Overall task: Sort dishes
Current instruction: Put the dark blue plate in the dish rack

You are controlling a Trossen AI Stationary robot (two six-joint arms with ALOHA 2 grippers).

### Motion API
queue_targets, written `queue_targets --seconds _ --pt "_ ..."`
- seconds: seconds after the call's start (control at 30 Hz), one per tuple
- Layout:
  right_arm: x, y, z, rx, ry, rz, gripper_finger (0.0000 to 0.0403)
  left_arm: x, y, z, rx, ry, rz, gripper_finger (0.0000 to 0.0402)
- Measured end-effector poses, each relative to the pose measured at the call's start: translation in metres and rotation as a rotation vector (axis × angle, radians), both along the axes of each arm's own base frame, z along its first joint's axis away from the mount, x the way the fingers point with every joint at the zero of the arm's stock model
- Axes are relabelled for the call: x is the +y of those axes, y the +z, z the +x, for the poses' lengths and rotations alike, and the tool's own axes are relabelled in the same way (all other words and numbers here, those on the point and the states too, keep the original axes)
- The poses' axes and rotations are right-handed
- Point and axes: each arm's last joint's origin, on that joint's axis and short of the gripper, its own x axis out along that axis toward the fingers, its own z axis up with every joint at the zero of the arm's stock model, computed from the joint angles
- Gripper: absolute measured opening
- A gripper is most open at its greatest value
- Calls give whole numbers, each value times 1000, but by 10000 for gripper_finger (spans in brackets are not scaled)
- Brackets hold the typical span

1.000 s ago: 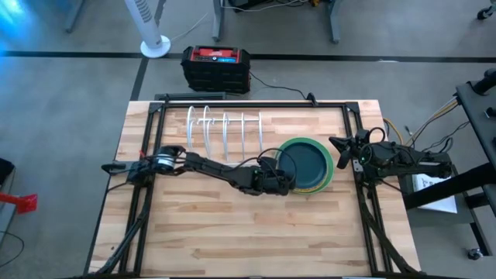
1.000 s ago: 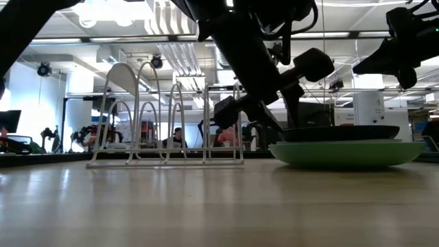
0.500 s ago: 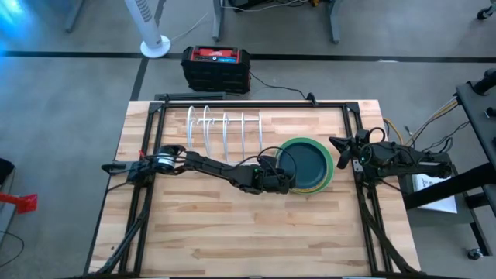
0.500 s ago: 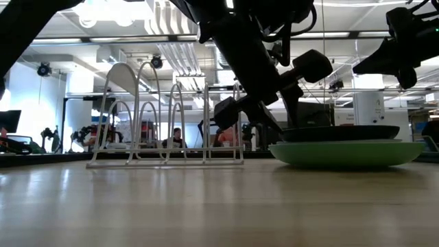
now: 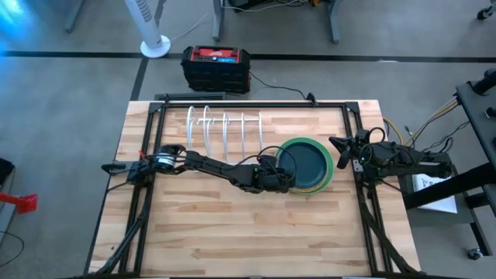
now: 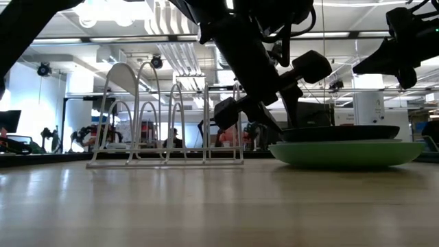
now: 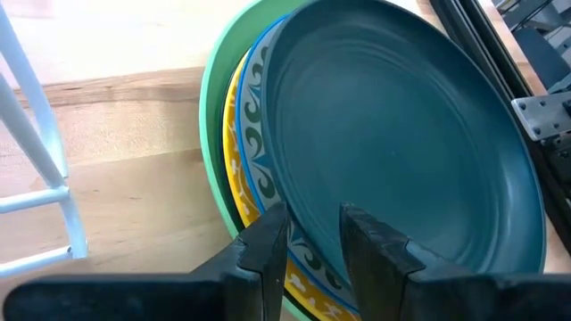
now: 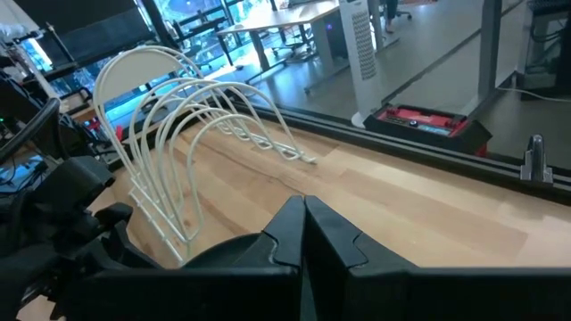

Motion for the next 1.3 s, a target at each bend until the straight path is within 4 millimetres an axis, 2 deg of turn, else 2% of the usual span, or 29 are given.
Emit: queue_targets --seconds 1.03,1.3 --pt "0 0 0 3 1 -3 0 3 -3 1 18 -5 19 94" --pt "0 0 0 3 1 -3 0 4 -15 3 29 -3 10 94"
